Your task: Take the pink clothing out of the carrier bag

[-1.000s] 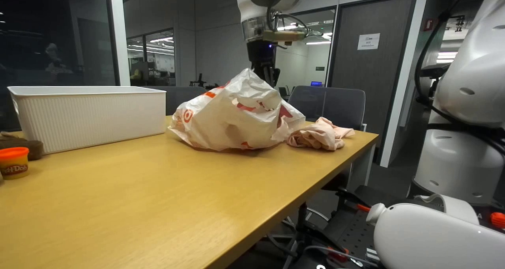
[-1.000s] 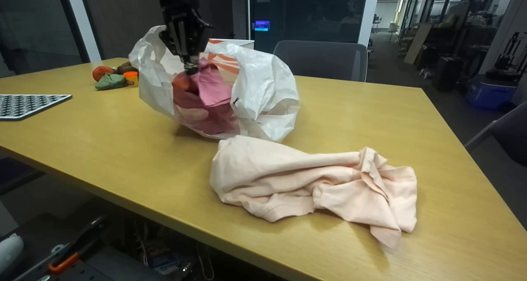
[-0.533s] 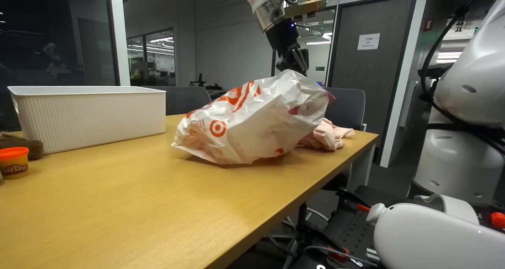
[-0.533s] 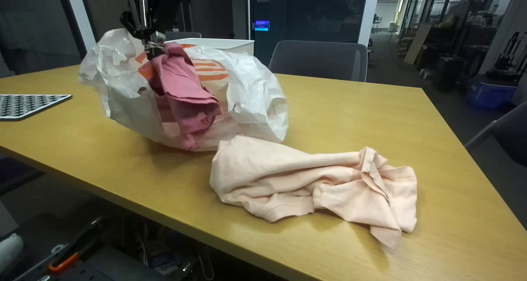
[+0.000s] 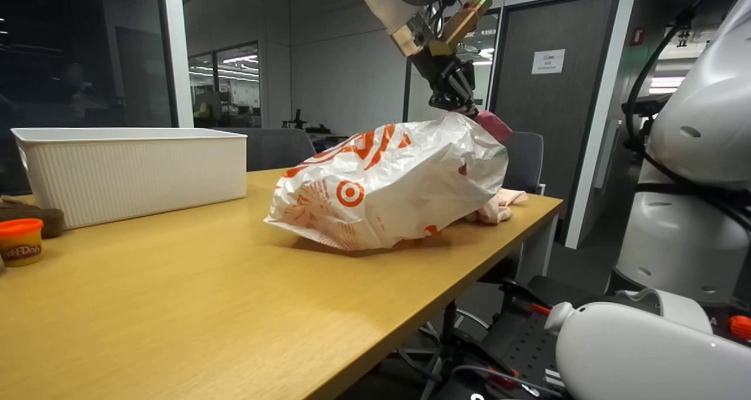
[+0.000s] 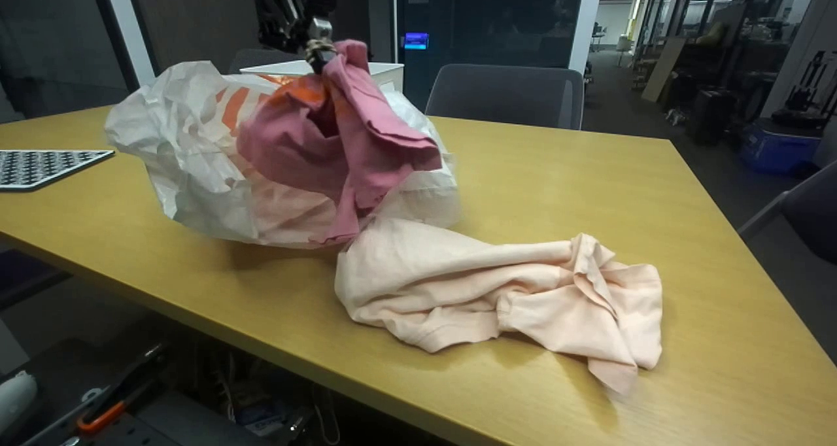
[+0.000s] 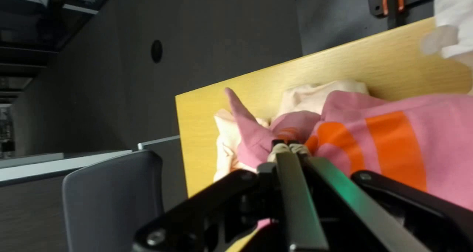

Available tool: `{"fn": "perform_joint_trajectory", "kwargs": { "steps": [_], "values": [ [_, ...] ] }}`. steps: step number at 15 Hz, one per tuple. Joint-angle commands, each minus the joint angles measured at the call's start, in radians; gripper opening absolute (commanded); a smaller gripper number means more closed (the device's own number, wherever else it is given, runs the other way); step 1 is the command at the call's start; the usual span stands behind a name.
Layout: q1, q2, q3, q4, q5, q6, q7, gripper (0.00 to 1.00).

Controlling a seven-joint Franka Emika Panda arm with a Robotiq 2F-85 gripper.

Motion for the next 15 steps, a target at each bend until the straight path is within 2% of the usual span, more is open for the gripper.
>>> {"fn": "perform_joint_trajectory", "kwargs": {
  "steps": [1,6,10,14,15],
  "values": [
    [-0.021,0.002,0.012,0.002,-0.152,-0.003,0.104,0.01],
    [-0.039,0.066,-0.022,-0.023,-0.393,0.03,0.281,0.01],
    [-0.065,0.156,-0.081,-0.045,-0.587,0.045,0.477,0.01],
    [-0.083,0.259,-0.138,-0.027,-0.688,-0.005,0.693,0.01],
    [-0.084,0.275,-0.148,-0.02,-0.689,-0.02,0.743,0.27]
  ]
}}
